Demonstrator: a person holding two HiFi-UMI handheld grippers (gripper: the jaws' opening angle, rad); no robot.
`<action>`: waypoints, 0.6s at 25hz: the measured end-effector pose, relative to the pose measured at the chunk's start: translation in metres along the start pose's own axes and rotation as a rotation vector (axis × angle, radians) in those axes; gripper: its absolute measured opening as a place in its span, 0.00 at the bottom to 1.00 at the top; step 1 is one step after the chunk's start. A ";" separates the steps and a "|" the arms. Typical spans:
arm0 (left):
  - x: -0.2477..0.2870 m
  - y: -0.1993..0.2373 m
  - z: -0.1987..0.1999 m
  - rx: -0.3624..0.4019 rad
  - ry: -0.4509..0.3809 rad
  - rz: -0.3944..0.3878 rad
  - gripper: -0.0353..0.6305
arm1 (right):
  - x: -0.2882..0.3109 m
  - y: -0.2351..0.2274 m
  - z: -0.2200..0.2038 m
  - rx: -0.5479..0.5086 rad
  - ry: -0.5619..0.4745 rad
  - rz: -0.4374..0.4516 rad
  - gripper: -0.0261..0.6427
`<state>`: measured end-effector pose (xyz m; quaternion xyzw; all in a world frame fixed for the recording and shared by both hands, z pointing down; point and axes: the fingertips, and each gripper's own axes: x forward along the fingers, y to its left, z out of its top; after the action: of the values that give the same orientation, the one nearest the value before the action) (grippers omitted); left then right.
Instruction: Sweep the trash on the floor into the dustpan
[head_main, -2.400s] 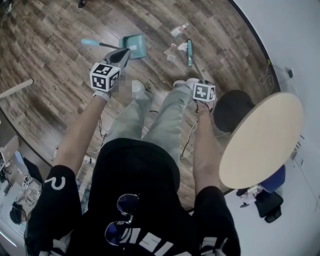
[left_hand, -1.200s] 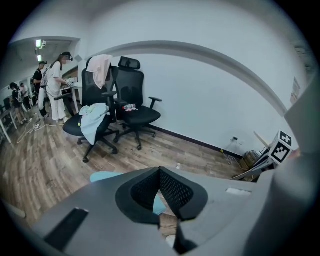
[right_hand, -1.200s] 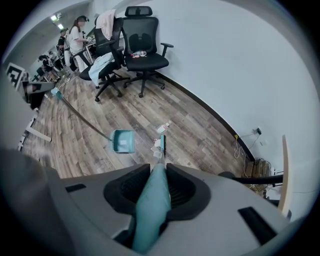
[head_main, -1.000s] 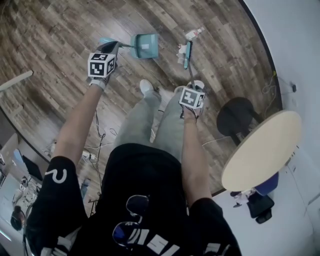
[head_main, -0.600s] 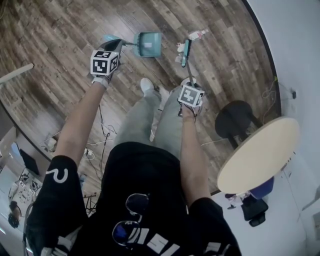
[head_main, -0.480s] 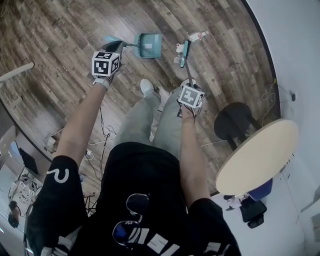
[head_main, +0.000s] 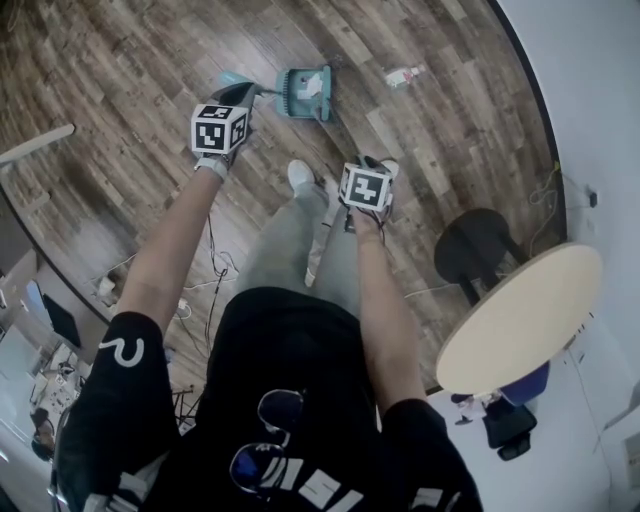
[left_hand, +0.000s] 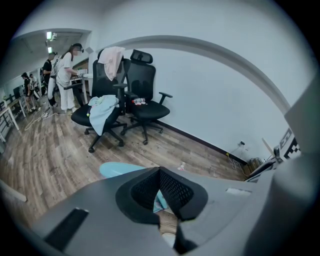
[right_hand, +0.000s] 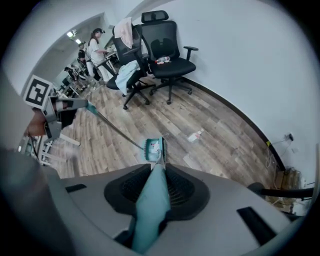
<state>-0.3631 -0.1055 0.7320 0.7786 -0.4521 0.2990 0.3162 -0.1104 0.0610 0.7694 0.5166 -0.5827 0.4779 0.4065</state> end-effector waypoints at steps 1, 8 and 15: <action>0.000 0.000 -0.001 -0.002 0.001 -0.001 0.05 | 0.000 0.004 0.006 -0.004 -0.020 0.031 0.17; 0.001 -0.001 -0.001 -0.017 0.010 -0.009 0.05 | -0.017 0.006 0.009 0.038 -0.051 0.124 0.17; -0.018 -0.019 0.035 -0.039 -0.070 -0.064 0.05 | -0.052 -0.018 0.010 0.032 -0.094 0.062 0.17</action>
<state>-0.3476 -0.1160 0.6926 0.7963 -0.4435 0.2526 0.3247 -0.0851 0.0621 0.7194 0.5265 -0.6092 0.4747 0.3554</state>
